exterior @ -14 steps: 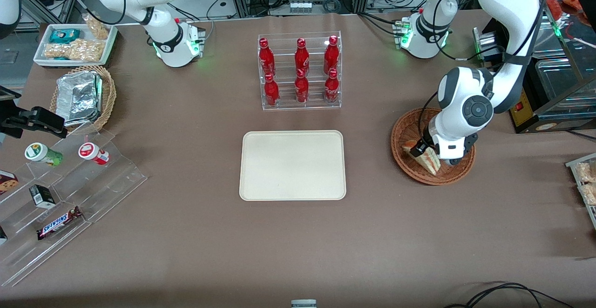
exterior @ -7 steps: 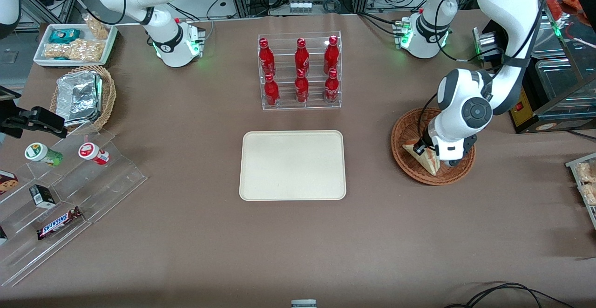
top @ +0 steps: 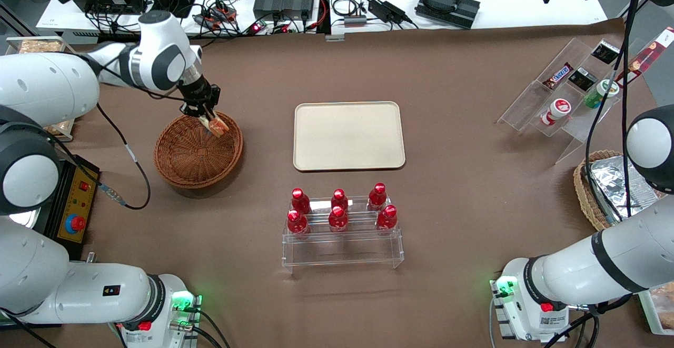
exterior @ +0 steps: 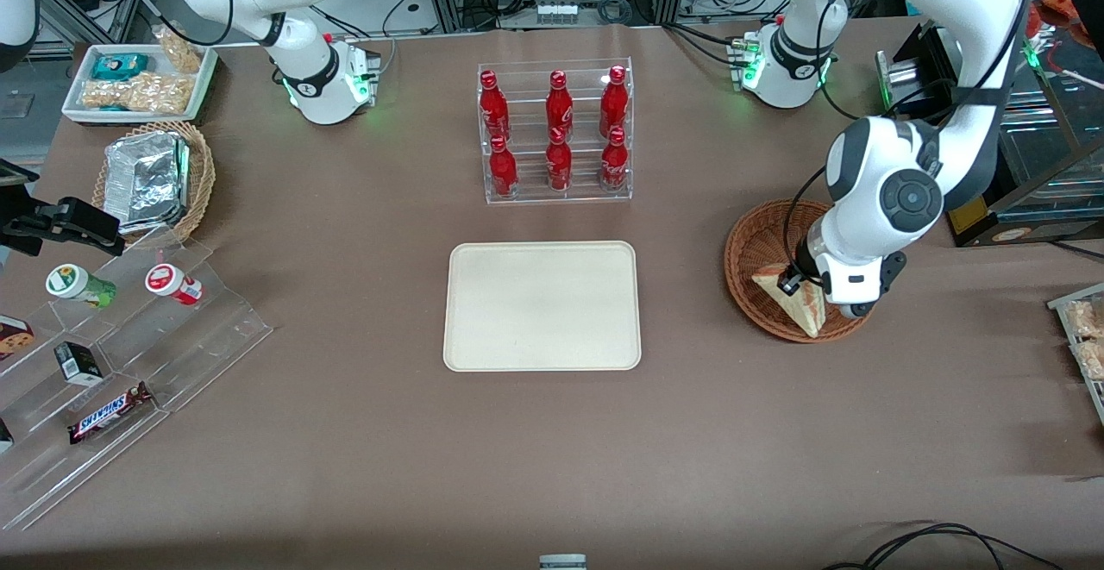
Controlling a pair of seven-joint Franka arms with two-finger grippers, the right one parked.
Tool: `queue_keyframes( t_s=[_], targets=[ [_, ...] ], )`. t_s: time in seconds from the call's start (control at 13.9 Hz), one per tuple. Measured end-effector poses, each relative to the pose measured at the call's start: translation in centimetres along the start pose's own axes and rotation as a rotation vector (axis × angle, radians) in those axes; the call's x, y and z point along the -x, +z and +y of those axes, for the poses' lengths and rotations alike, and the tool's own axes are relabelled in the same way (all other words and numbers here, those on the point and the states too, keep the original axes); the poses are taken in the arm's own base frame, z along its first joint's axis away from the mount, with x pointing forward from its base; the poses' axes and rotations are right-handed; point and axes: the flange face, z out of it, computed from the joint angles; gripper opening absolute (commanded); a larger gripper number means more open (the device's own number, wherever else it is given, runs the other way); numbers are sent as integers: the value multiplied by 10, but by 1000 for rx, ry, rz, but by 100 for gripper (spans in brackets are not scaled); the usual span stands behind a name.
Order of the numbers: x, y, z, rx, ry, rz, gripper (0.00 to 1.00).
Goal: Place sandwich from basket to tray
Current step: 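Close the left gripper on the sandwich and lift it, then carry the held sandwich over the cream tray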
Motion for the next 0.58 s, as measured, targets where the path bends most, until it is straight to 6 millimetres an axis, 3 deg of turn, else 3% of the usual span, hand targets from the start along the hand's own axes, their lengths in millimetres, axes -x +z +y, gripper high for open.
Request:
queue_keyframes(
  t_s=[0.14, 0.29, 0.58],
  targets=[
    [31, -26, 15, -14, 82, 40, 4],
    [85, -36, 42, -57, 222, 89, 4],
    [208, -16, 99, -91, 477, 124, 5]
  ],
)
